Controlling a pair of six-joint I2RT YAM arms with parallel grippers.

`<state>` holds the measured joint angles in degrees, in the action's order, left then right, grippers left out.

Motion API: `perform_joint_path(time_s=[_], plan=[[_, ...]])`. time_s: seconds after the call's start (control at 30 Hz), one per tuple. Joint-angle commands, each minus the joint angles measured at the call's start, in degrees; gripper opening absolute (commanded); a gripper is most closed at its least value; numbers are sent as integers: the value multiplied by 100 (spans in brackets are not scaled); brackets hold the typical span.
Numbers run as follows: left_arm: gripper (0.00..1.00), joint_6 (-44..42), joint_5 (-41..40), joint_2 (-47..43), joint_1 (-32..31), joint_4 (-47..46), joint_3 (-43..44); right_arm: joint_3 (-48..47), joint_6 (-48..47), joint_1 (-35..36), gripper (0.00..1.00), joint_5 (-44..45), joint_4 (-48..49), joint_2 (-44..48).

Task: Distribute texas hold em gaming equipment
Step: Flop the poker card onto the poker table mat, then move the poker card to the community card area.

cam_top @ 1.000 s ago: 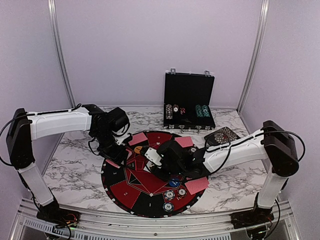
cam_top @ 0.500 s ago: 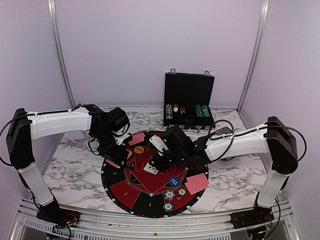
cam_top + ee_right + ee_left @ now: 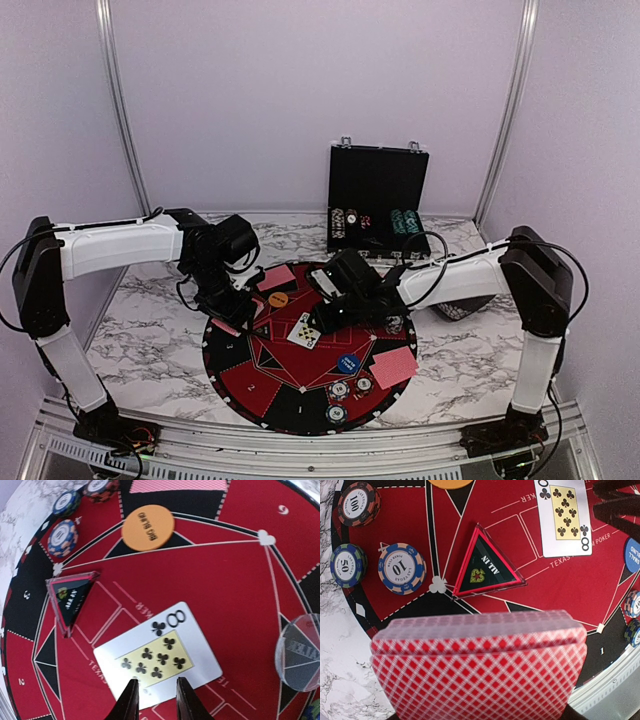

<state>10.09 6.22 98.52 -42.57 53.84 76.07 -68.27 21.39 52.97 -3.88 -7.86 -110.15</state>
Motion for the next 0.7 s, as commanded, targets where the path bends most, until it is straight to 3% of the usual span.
perform_joint_path(time_s=[0.0, 0.67], plan=[[50, -4, 56, -220, 29, 12, 95, 43, 266, -125, 25, 234, -388, 100], [50, 6, 67, -212, 29, 30, 123, 236, 160, -113, 25, 744, -420, -163]])
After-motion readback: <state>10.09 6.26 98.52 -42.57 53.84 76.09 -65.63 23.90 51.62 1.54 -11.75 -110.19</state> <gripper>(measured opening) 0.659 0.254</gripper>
